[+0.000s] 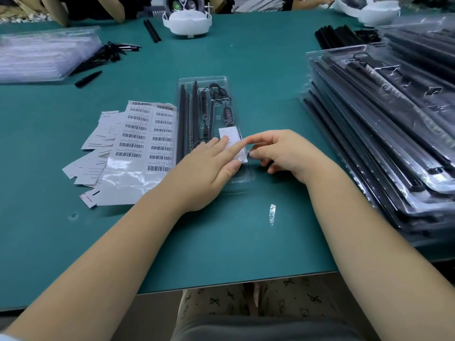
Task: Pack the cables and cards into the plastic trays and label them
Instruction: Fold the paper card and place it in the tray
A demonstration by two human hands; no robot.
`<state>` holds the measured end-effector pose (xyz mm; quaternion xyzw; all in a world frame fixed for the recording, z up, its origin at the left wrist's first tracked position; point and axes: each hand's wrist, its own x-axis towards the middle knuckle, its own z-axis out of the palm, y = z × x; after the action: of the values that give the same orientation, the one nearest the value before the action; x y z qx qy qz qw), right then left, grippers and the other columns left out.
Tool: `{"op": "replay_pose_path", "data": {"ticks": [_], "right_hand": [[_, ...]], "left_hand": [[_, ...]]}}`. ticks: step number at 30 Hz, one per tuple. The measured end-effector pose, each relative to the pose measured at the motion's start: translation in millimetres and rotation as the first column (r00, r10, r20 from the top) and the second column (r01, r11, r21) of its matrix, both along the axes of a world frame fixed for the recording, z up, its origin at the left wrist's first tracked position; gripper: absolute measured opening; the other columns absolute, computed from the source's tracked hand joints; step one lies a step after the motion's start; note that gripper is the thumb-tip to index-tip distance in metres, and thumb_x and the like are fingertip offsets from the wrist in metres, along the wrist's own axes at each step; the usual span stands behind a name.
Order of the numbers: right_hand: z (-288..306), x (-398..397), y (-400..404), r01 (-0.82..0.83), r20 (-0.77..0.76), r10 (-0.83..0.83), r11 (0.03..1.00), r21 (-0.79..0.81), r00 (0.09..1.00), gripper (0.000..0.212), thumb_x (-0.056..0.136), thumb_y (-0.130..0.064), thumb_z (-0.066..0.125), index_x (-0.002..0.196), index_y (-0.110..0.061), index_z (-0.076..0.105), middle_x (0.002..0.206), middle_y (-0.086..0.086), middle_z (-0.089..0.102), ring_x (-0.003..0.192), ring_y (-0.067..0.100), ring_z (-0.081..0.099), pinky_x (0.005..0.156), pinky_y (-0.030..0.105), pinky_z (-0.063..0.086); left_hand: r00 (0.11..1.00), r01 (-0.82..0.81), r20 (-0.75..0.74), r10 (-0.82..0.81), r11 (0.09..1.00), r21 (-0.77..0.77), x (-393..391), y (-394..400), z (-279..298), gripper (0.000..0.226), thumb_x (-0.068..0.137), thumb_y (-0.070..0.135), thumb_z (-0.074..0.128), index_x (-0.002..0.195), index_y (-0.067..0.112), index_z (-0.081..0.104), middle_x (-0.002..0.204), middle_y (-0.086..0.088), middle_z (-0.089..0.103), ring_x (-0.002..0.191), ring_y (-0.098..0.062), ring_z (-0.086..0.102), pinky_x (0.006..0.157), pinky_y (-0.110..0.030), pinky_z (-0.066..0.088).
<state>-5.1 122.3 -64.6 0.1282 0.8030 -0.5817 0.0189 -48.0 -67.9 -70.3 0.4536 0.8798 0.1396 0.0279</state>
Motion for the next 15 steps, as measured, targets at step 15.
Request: {"op": "replay_pose_path", "data": {"ticks": [15], "right_hand": [[-6.5, -6.3, -2.9, 0.059, -0.035, -0.053, 0.984, 0.165, 0.998, 0.027, 0.079, -0.028, 0.075, 0.103, -0.029, 0.062, 0.084, -0.004, 0.057, 0.047, 0.009, 0.048, 0.044, 0.019, 0.042]], "left_hand": [[0.999, -0.047, -0.017, 0.048, 0.999, 0.026, 4.2, 0.2, -2.1, 0.061, 0.096, 0.056, 0.015, 0.149, 0.028, 0.026, 0.156, -0.004, 0.025, 0.144, -0.024, 0.020, 0.113, -0.028, 0.011]]}}
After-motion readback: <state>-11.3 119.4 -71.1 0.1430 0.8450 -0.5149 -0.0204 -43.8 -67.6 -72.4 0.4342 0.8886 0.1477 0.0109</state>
